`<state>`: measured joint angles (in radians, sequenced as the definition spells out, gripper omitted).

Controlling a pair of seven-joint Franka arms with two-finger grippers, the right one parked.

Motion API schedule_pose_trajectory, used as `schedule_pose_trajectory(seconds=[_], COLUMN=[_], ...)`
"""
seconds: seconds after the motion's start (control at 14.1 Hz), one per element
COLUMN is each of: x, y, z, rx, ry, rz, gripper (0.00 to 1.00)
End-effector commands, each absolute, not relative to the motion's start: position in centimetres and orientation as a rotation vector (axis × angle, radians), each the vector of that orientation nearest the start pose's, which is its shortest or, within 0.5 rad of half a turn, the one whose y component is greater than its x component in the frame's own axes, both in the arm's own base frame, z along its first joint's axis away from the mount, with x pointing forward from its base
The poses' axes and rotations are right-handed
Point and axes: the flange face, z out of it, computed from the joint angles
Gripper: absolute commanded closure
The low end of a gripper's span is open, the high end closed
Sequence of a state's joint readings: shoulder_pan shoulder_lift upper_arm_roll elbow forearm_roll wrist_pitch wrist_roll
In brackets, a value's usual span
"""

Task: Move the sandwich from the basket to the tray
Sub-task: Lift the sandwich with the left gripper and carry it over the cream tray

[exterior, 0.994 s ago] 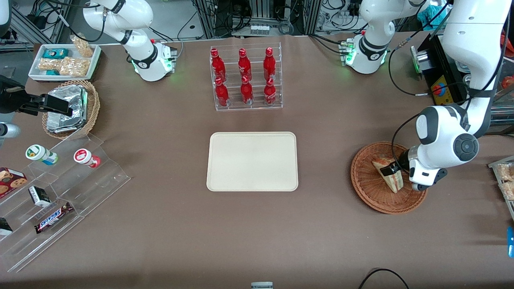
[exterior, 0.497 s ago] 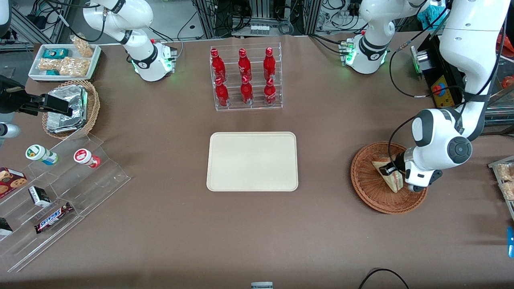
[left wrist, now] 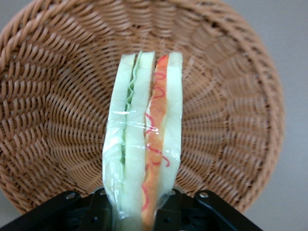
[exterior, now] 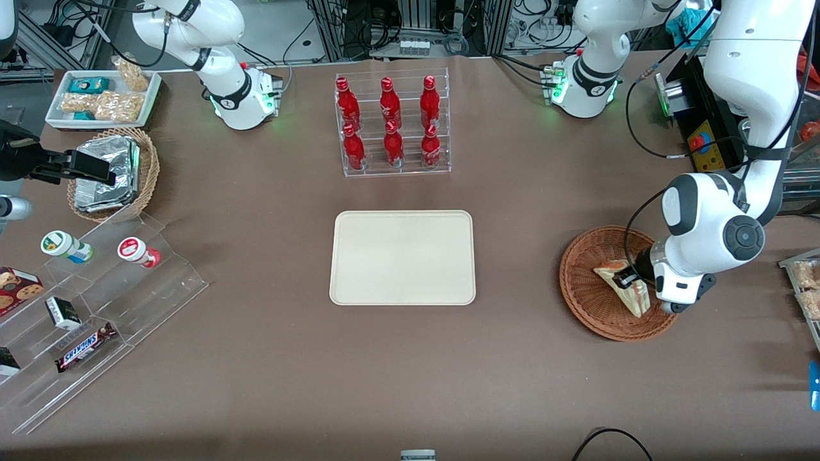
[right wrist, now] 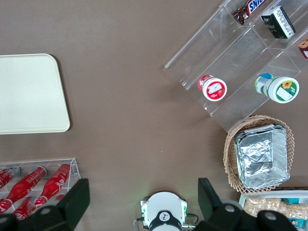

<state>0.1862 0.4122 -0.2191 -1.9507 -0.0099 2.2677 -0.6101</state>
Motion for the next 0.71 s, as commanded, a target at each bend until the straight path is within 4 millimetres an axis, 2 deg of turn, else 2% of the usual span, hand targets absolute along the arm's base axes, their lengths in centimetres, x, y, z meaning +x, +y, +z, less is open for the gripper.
schedule_pose_trajectory(seconds=[0.0,0.07,0.28,0.64], x=[61.6,61.6,60.9,58.8], y=[-2.2,-2.6,-7.3,-18.8], z=[29.4,29.8,31.0,33.2], rx=[-3.066,-3.081,-3.139,-3.228], ry=[-0.935,-0.897,-0.732,-0.412], rz=[0.100,0.090,0.123,0.134], gripper=[0.85,0.85,0.85,0.85])
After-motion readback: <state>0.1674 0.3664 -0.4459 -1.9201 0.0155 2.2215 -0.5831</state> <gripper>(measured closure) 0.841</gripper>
